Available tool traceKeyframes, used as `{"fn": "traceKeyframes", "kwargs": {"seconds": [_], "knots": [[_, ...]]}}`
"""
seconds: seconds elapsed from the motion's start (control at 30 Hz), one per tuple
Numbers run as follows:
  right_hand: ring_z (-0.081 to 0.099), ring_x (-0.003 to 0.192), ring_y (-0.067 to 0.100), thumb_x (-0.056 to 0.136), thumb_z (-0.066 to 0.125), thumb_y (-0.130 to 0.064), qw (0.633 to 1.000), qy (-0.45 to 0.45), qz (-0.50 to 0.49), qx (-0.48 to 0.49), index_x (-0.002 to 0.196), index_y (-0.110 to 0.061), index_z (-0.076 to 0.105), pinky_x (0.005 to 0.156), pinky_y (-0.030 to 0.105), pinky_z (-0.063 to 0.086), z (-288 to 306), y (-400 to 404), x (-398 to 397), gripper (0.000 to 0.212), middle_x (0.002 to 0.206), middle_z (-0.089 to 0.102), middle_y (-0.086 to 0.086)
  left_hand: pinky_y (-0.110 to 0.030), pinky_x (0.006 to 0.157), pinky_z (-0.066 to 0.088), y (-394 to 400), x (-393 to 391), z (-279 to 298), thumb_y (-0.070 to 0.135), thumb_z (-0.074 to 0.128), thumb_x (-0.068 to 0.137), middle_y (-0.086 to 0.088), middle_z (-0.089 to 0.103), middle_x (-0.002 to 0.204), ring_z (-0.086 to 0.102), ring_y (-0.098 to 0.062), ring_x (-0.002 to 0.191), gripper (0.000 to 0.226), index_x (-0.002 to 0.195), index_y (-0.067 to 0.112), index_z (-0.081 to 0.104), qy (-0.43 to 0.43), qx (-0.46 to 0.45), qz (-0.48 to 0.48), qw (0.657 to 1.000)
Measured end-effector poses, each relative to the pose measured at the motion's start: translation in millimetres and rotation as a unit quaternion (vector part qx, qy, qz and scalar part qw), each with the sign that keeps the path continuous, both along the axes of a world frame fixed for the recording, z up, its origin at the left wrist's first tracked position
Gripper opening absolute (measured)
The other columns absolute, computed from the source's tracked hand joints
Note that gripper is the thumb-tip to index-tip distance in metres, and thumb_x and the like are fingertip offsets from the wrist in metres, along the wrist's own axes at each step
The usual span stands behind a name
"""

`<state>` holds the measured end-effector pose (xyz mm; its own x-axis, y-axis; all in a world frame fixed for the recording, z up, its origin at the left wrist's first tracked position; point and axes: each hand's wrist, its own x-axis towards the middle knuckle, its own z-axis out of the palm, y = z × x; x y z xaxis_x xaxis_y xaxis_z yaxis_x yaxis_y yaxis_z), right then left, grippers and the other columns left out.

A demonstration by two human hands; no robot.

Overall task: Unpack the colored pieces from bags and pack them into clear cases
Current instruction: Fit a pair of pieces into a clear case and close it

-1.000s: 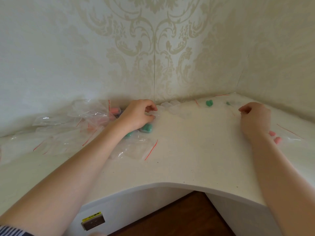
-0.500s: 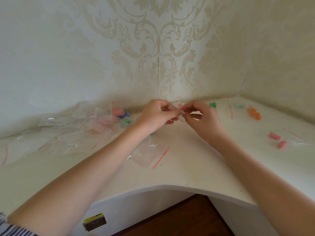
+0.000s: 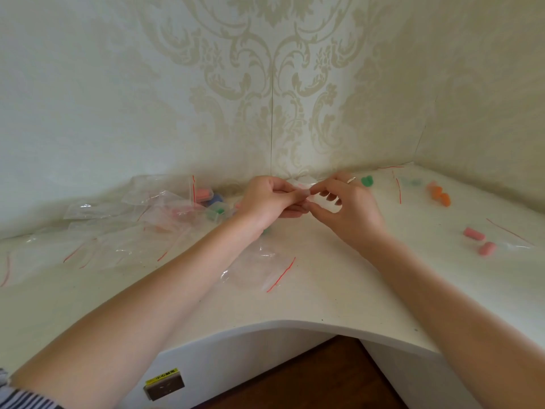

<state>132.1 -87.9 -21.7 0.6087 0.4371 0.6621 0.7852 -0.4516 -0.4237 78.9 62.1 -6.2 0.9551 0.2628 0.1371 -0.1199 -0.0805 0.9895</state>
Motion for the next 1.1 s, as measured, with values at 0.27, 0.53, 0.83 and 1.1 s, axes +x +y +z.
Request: {"fn": "traceKeyframes", "kwargs": {"seconds": [0.27,0.53,0.83,1.1], "knots": [[0.049,0.053,0.0,0.084,0.07,-0.012,0.985,0.148,0.055,0.076,0.074,-0.016,0.07,0.055,0.009,0.036,6,1,-6,0.01,0.059,0.06,-0.006,-0.022,0.056,0.056,3,1,1,0.017,0.074,0.081,-0.013,0.068,0.068,0.067,-0.014,0.056,0.022,0.083,-0.004,0.067,0.0,0.052,0.012,0.999],[0.06,0.059,0.002,0.094,0.052,-0.008,0.985,0.141,0.032,0.091,0.084,-0.011,0.053,0.055,0.015,0.048,0,8,-5,0.01,0.07,0.063,-0.002,-0.024,0.057,0.056,1,1,-1,0.016,0.066,0.088,-0.003,0.064,0.059,0.064,-0.014,0.055,0.019,0.072,0.007,0.062,-0.009,0.103,-0.033,0.994],[0.045,0.056,0.004,0.099,0.044,-0.016,0.991,0.112,0.067,0.025,0.085,-0.008,0.04,0.052,0.02,0.036,-2,8,-9,0.017,0.063,0.049,-0.006,-0.026,0.063,0.053,-4,4,-10,0.016,0.045,0.098,-0.002,0.066,0.069,0.064,-0.013,0.065,0.028,0.078,0.005,0.063,-0.048,0.14,-0.033,0.988],[0.037,0.052,0.005,0.098,0.044,-0.011,0.972,0.18,0.083,0.123,0.075,-0.013,0.047,0.05,0.016,0.03,5,13,-14,0.022,0.054,0.046,-0.008,-0.023,0.063,0.054,0,3,-1,0.025,0.059,0.092,-0.006,0.063,0.073,0.062,-0.012,0.063,0.023,0.075,0.01,0.056,-0.04,0.029,-0.071,0.996]]}}
